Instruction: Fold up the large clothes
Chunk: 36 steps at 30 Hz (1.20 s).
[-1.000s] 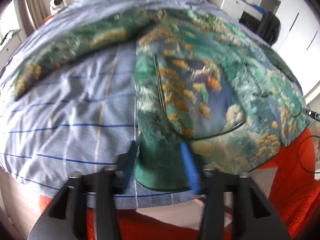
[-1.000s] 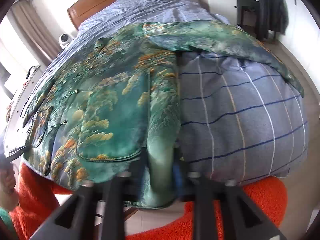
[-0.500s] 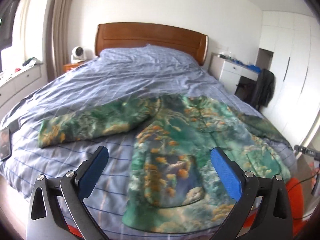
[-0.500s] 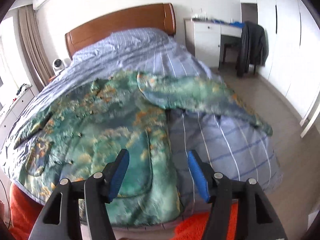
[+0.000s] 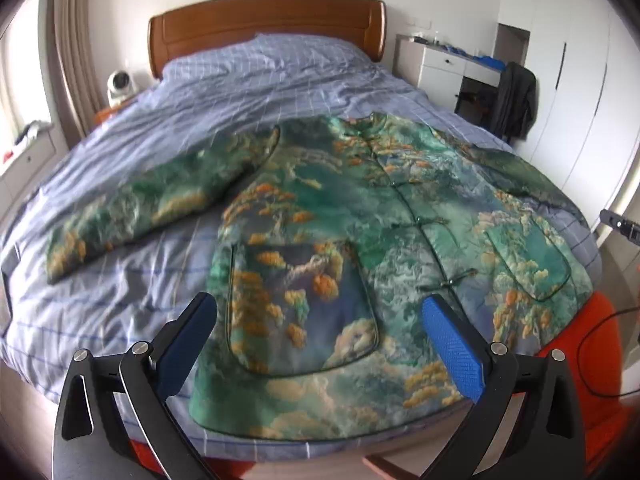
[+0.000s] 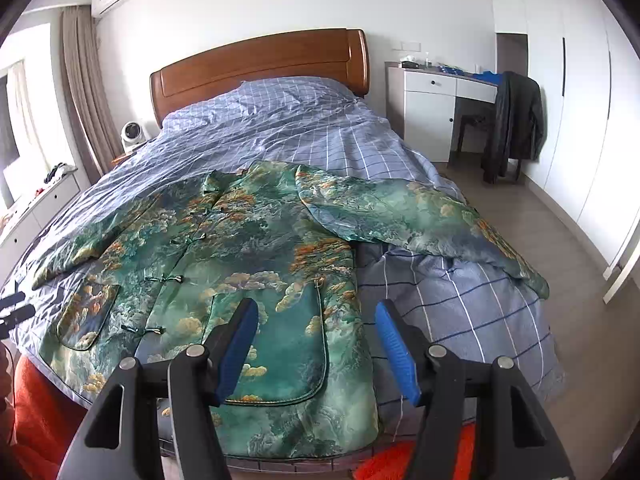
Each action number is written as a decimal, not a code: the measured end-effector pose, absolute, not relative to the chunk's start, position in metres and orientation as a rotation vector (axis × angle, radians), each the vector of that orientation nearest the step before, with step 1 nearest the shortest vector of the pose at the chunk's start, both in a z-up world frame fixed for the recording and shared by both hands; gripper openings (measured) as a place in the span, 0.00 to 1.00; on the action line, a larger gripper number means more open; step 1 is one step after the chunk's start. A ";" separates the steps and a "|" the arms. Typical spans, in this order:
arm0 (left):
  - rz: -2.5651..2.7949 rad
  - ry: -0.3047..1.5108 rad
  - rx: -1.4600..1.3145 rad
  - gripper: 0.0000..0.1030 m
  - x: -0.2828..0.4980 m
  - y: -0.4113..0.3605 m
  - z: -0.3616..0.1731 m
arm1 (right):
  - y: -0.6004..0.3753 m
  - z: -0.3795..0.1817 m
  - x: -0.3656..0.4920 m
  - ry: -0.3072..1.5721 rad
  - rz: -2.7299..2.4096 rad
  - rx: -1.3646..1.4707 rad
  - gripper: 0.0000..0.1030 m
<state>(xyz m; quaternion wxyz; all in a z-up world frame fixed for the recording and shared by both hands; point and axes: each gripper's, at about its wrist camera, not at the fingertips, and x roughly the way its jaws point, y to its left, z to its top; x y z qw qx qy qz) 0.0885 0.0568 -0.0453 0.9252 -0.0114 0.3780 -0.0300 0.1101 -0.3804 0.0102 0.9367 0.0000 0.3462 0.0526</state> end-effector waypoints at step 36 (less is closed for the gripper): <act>-0.028 0.813 -0.038 0.99 0.109 0.049 -0.048 | -0.667 -0.090 0.241 0.546 -0.380 1.047 0.10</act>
